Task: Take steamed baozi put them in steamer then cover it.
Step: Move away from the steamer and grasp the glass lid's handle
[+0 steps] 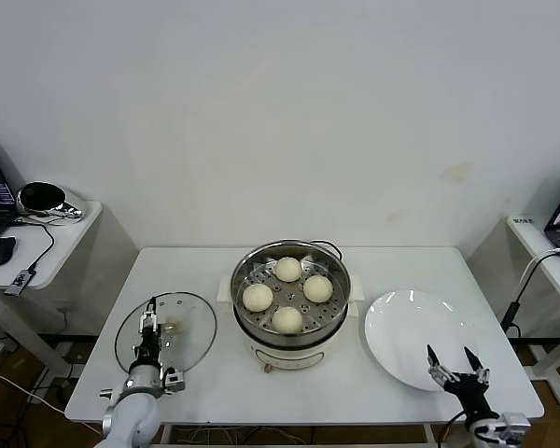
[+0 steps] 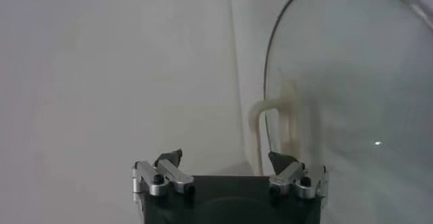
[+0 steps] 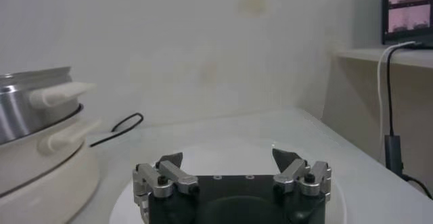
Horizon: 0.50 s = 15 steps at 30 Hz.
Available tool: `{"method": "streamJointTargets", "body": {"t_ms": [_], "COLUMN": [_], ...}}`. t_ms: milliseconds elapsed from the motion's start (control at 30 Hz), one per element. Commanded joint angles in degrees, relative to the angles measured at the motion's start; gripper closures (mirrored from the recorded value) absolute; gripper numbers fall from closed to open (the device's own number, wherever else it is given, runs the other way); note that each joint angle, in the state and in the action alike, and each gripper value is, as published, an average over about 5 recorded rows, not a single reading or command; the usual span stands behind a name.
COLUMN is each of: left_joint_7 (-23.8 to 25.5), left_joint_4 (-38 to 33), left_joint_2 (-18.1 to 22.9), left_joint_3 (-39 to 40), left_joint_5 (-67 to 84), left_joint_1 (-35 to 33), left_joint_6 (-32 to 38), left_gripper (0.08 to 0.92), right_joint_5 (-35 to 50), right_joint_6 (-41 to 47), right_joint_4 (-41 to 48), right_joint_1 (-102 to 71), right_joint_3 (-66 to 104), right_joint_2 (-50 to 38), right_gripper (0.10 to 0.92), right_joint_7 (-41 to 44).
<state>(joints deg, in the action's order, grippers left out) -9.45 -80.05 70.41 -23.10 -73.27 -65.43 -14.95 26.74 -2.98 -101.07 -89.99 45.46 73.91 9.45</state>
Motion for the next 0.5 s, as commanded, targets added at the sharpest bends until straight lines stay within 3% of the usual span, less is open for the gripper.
{"method": "streamJointTargets", "body": {"t_ms": [33,500], "left_joint_7": [-0.5,-3.4], "left_joint_4": [4.0,7.2], "left_joint_2": [1.1,1.0], "left_joint_3": [0.2,-0.1], "left_joint_5": [-0.1,2.2], "left_joint_1": [3.5,5.2], "left_joint_6": [-0.1,1.0], "left_gripper": [0.177,0.177], "right_joint_5": [-0.2,-0.5], "right_joint_6": [-0.2,-0.7], "right_joint_4": [0.1,-0.1], "right_joint_1": [-0.2,-0.9], "right_joint_3": [0.2,0.9], "right_joint_2": [0.1,0.5], "right_gripper": [0.203,0.203], "right_joint_7": [0.1,0.3]}}
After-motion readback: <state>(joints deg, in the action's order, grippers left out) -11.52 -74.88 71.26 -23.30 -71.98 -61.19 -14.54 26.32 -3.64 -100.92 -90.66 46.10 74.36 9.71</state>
